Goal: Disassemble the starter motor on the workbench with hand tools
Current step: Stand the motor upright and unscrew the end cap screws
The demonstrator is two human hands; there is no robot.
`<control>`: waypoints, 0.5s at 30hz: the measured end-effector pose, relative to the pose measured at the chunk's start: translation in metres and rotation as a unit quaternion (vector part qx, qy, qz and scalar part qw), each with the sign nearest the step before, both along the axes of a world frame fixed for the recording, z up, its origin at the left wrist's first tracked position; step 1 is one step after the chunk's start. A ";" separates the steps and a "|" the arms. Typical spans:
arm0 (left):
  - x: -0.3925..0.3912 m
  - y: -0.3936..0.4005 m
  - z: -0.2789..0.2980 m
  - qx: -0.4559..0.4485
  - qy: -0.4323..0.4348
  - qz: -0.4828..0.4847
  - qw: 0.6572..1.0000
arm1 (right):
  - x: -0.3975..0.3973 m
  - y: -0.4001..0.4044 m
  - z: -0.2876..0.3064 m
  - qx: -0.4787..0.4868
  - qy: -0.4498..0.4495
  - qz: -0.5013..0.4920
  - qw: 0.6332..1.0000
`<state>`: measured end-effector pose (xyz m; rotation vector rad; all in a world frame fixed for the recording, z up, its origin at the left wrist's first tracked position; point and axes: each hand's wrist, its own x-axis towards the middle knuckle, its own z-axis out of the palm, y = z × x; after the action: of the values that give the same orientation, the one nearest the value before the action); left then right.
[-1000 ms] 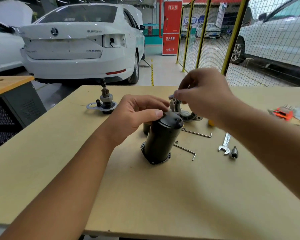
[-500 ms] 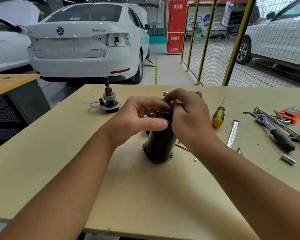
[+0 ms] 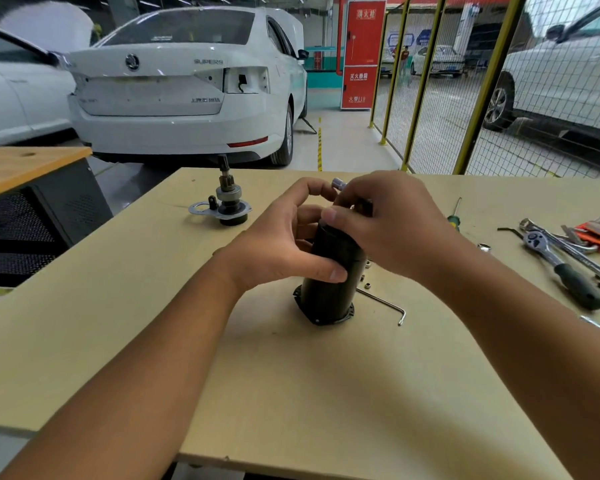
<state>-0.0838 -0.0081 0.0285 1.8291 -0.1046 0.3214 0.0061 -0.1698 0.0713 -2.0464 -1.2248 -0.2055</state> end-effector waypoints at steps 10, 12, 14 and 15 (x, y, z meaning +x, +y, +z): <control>0.000 0.002 0.000 0.007 0.021 -0.003 1.000 | 0.003 0.000 0.005 -0.002 0.042 0.021 0.999; -0.001 0.002 0.000 0.006 0.022 -0.005 1.000 | 0.007 0.000 0.009 -0.018 0.054 0.031 0.998; 0.000 0.002 0.000 0.003 0.023 -0.004 1.000 | 0.012 -0.001 0.012 -0.037 0.062 0.042 0.997; 0.000 0.002 0.000 0.003 0.023 -0.002 1.000 | 0.013 -0.001 0.011 -0.038 0.066 0.046 0.996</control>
<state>-0.0840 -0.0057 0.0282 1.8407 -0.0778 0.2756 0.0190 -0.1709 0.0828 -2.0278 -1.2587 0.0202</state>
